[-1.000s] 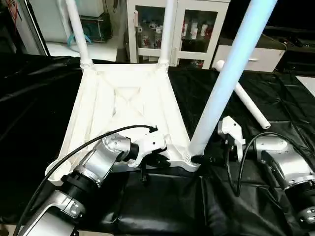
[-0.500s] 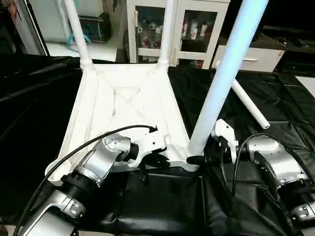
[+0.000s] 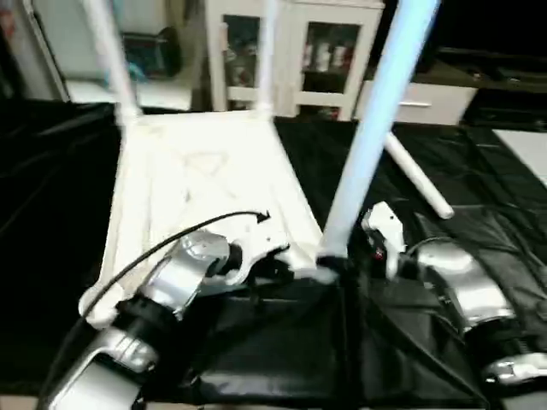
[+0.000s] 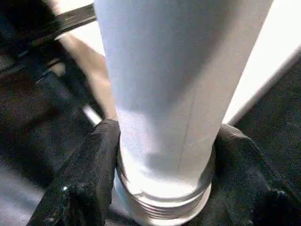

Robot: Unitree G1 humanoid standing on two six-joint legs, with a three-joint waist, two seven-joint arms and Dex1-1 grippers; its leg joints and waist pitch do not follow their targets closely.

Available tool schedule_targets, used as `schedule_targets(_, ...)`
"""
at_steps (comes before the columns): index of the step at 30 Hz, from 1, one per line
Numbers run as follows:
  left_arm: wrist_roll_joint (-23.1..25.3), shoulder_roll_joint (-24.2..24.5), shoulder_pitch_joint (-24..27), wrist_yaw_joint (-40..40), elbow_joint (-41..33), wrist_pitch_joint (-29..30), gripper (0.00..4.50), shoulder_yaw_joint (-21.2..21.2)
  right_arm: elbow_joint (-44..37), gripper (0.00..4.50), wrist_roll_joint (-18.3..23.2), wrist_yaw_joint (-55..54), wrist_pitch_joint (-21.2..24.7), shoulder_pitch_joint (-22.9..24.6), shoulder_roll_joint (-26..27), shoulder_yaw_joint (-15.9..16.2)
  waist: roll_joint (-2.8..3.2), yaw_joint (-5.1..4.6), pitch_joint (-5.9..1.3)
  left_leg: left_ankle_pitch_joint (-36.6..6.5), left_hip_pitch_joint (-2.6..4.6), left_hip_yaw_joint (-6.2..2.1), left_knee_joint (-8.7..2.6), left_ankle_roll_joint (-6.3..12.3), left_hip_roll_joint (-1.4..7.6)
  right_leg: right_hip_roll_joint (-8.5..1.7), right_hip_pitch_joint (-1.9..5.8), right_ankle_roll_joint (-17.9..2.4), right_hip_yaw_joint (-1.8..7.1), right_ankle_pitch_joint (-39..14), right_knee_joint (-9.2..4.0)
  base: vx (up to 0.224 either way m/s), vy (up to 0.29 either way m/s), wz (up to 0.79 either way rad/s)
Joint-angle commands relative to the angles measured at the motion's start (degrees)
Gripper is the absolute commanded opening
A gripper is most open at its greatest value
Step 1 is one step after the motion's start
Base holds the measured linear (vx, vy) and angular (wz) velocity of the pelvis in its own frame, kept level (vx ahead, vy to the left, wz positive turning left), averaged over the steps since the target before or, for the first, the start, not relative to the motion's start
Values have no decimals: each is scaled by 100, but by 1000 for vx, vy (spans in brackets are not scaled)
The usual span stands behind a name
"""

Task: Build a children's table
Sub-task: Rotate leg to tighten

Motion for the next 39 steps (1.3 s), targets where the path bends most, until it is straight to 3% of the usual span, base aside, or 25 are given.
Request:
schedule_targets(1, -38, -379, 33, 184, 320, 204, 0, -185, 380, 262, -275, -1060, 203, 13, 143, -227, -6, -33, -189, -2164, 43, -146, -499, -19, 280, -415, 119, -754, 259, -3040, -606, 0, 0, 0)
schedule_targets(3, -24, -621, -145, 614, 563, 337, 0, -25, 449, 262, -322, -1646, 316, 29, 402, -313, 22, -47, -196, -2187, 47, -169, -504, -66, 278, -413, 109, -689, 246, -3077, -616, 0, 0, 0)
schedule_targets(6, 60, -938, -448, 1314, 1033, 403, 0, 191, 618, 262, -442, -2714, 519, -64, 927, -429, 11, -104, -199, -2255, 36, -175, -512, -116, 257, -392, 91, -668, 235, -3050, -623, 0, 0, 0)
schedule_targets(10, 197, -1134, -703, 2081, 1535, 211, 0, 368, 938, 262, -519, -3885, 772, -283, 1434, -548, 41, -178, -213, -2196, 21, -175, -522, -91, 258, -384, 89, -770, 244, -2672, -611, 0, 0, 0)
schedule_targets(13, 224, -1225, -815, 2449, 1752, 69, 0, 519, 1183, 262, -503, -4857, 737, -499, 1839, -758, 41, -209, -226, -2170, 10, -177, -541, -136, 258, -386, 99, -795, 248, -2488, -584, 0, 0, 0)
schedule_targets(14, 230, -1254, -857, 2532, 1836, 32, 0, 559, 1225, 262, -518, -5112, 662, -572, 1998, -821, -1, -214, -228, -2147, 11, -167, -543, -129, 256, -389, 96, -798, 250, -2453, -587, 0, 0, 0)
schedule_targets(16, 234, -1262, -877, 2553, 1875, 20, 0, 568, 1225, 262, -526, -5153, 614, -599, 2065, -838, 28, -206, -231, -2099, 29, -151, -545, -100, 259, -391, 92, -824, 264, -2314, -585, 0, 0, 0)
schedule_targets(19, 225, -1242, -893, 2558, 1948, -14, 0, 594, 1059, 262, -458, -4827, 461, -623, 2206, -792, -5, -194, -219, -2037, 5, -140, -557, -1, 261, -402, 113, -804, 269, -2315, -589, 0, 0, 0)
schedule_targets(22, 231, -1202, -881, 2513, 1977, -64, 0, 586, 634, 262, -371, -4522, 323, -459, 2119, -791, -6, -174, -211, -1919, 8, -124, -560, 53, 264, -404, 117, -775, 281, -2325, -605, 0, 0, 0)
schedule_targets(23, 230, -1200, -881, 2510, 1979, -67, 0, 585, 607, 318, -355, -4501, 332, -451, 2111, -797, -8, -149, -214, -1846, 14, -115, -557, 76, 270, -408, 114, -768, 291, -2286, -602, 0, 0, 0)
schedule_targets(26, 222, -1169, -898, 2493, 2033, -124, 0, 586, 339, 338, -273, -4347, 412, -379, 1985, -816, -4, -123, -215, -1694, -11, -110, -564, 119, 267, -402, 143, -792, 293, -2181, -587, 0, 0, 0)
schedule_targets(30, 200, -1053, -825, 2086, 1943, -185, 0, 500, -327, 374, -115, -3404, 817, -196, 1441, -718, 13, -91, -216, -1585, -5, -102, -558, 193, 276, -401, 162, -817, 294, -2070, -584, 0, 0, 0)
schedule_targets(34, 199, -897, -673, 1543, 1710, -102, 0, 298, -807, 410, -16, -2335, 1245, -5, 857, -414, 28, -73, -235, -1217, -36, -87, -521, 337, 282, -399, 207, -1012, 300, -1522, -514, 0, 0, 0)
schedule_targets(38, 177, -600, -425, 641, 1273, -141, 0, -56, -1209, 410, 7, -1004, 1200, 259, 55, -93, 41, -13, -251, -872, -45, -76, -480, 525, 309, -410, 244, -1227, 289, -1037, -456, 0, 0, 0)
schedule_targets(39, 177, -600, -425, 641, 1273, -141, 0, -56, -1209, 410, 7, -1004, 1200, 259, 55, -93, 41, -5, -253, -851, -40, -69, -472, 544, 307, -406, 238, -1251, 290, -1003, -451, 0, 0, 0)
